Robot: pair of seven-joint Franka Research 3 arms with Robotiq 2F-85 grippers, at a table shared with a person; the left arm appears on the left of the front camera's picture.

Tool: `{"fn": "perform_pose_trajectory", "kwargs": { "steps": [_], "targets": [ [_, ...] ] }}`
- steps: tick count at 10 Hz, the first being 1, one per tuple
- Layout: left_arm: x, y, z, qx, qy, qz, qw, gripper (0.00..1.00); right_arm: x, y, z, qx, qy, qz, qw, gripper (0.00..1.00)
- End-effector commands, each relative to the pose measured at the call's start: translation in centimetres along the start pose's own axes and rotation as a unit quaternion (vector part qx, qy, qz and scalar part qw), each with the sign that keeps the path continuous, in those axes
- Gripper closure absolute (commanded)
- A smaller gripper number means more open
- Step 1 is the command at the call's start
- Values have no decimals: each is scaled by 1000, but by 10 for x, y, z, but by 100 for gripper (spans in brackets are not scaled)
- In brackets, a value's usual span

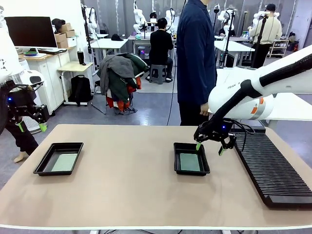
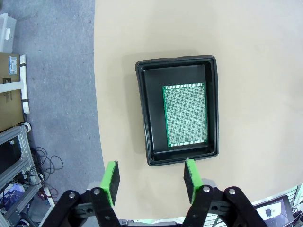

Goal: Inspect and transfer BCBs to ESD trays.
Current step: Pick up the Blank PCB from the PCB Rack and place it in the right ESD tray, then pick up the ESD tray and place it on the left side of the table.

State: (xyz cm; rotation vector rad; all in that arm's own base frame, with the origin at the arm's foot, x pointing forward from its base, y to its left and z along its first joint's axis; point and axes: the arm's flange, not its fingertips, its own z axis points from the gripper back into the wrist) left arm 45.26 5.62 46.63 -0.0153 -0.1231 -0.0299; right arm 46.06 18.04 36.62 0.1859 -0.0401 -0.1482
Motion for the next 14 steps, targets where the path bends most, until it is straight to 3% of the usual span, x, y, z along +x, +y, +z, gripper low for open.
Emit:
{"fn": "perform_pose_trajectory", "kwargs": {
  "steps": [1, 14],
  "targets": [
    [-2, 0, -2, 1, -3, 0, 1000, 27, 5, -1, 4, -14, 7, 1, 1000, 0],
    [-2, 0, -2, 1, -3, 0, 1000, 27, 2, -1, 3, -3, 6, 1, 1000, 0]
  ]
}}
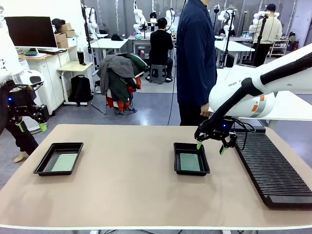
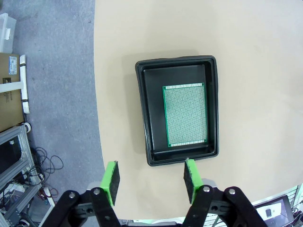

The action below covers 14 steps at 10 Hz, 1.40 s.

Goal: Inspect and transfer BCBs to ESD trays.
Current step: Pick up the ESD tray and place it on the left side of the table.

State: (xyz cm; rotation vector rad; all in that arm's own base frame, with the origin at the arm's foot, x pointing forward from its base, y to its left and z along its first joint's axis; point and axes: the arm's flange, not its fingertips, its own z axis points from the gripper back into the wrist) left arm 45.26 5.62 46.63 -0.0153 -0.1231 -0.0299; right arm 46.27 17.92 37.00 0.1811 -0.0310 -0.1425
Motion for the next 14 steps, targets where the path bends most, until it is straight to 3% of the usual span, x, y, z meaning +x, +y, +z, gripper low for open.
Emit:
{"fn": "perform_pose_trajectory", "kwargs": {
  "steps": [1, 9, 10, 14],
  "targets": [
    [-2, 0, -2, 1, -3, 0, 1000, 27, -1, 0, -1, -1, 1, -1, 1000, 0],
    [0, 0, 0, 0, 0, 0, 1000, 26, -1, 0, -1, -1, 1, -1, 1000, 0],
    [-7, -20, 8, 5, -4, -1, 1000, 26, 0, 0, 0, 0, 0, 0, 1000, 0],
    [-31, -110, 30, -22, -10, 11, 1000, 26, -2, -66, 31, 118, 35, -8, 992, 0]
  ]
}}
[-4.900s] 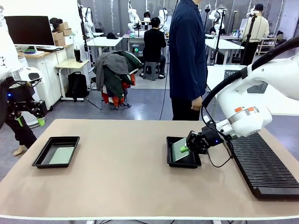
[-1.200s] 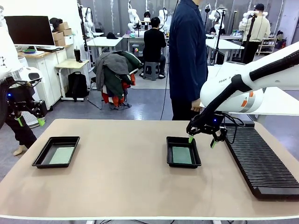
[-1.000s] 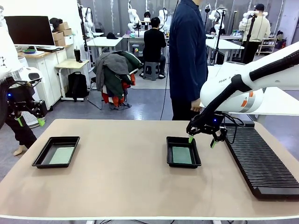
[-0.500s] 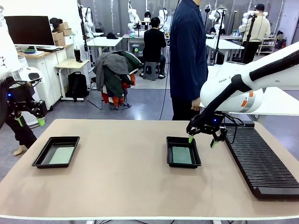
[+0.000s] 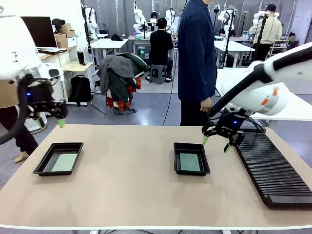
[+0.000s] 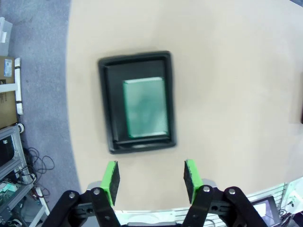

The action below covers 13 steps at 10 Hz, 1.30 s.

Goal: Inspect and transfer BCBs to ESD trays.
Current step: Pick up the ESD tray and place it on the left side of the table.

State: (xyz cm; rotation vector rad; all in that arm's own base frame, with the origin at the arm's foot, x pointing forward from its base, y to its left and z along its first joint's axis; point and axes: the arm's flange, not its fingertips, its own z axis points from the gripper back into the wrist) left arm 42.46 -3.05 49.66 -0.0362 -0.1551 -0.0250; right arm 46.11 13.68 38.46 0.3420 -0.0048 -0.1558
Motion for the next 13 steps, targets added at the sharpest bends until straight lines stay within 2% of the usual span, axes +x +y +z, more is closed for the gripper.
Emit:
{"fn": "perform_pose_trajectory", "kwargs": {
  "steps": [1, 4, 6, 7, 10, 13],
  "targets": [
    [-16, -54, -2, -14, 3, 1, 1000, 26, -8, -44, 25, 65, 23, 4, 998, 0],
    [-31, -169, -15, -16, -4, -17, 1000, 26, 1, -102, 47, 110, 31, 4, 993, 0],
    [-33, -243, -37, -9, -2, -25, 1000, 26, 4, -133, 49, 130, 62, 51, 988, 0],
    [-28, -279, -50, -7, -3, -25, 1000, 26, -1, -110, 54, 99, 30, 2, 995, 0],
    [-6, -353, -78, -10, -6, -36, 999, 26, -1, -110, 54, 99, 30, 2, 995, 0],
    [16, -405, -107, -1, -2, -62, 998, 26, -1, -110, 54, 99, 30, 2, 995, 0]
  ]
}}
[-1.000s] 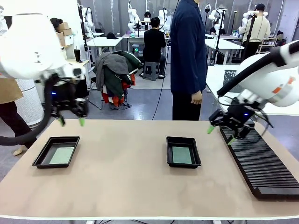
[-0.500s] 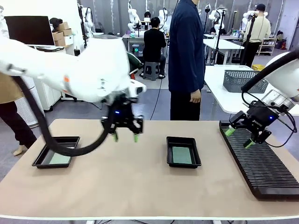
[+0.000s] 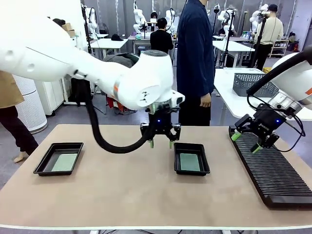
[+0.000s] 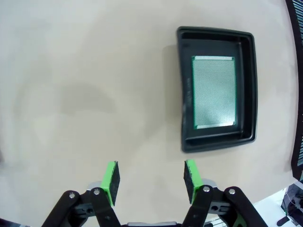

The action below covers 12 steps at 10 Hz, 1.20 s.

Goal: Inspect and transfer BCBs to ESD trays.
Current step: Pick up the ESD tray and place it on the left side of the table.

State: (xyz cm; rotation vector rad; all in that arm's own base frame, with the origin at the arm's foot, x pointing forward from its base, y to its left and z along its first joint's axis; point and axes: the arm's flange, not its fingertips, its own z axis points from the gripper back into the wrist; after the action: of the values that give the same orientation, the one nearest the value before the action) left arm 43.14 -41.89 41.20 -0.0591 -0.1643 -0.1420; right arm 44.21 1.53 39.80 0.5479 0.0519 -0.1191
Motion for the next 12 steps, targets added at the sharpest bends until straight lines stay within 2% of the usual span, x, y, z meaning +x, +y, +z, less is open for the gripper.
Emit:
{"fn": "perform_pose_trajectory", "kwargs": {
  "steps": [1, 5, 7, 12],
  "targets": [
    [25, -29, -22, 19, 9, -8, 1000, 26, 0, 1, 0, -1, -10, -8, 1000, 0],
    [47, -54, -59, 39, 12, -17, 999, 26, 0, 1, 0, -1, -10, -8, 1000, 0],
    [53, -55, -74, 41, 13, -21, 999, 26, 0, 1, 0, -1, -10, -8, 1000, 0],
    [63, -45, -107, 40, 21, 13, 999, 26, 0, 1, 0, -1, -10, -8, 1000, 0]
  ]
}}
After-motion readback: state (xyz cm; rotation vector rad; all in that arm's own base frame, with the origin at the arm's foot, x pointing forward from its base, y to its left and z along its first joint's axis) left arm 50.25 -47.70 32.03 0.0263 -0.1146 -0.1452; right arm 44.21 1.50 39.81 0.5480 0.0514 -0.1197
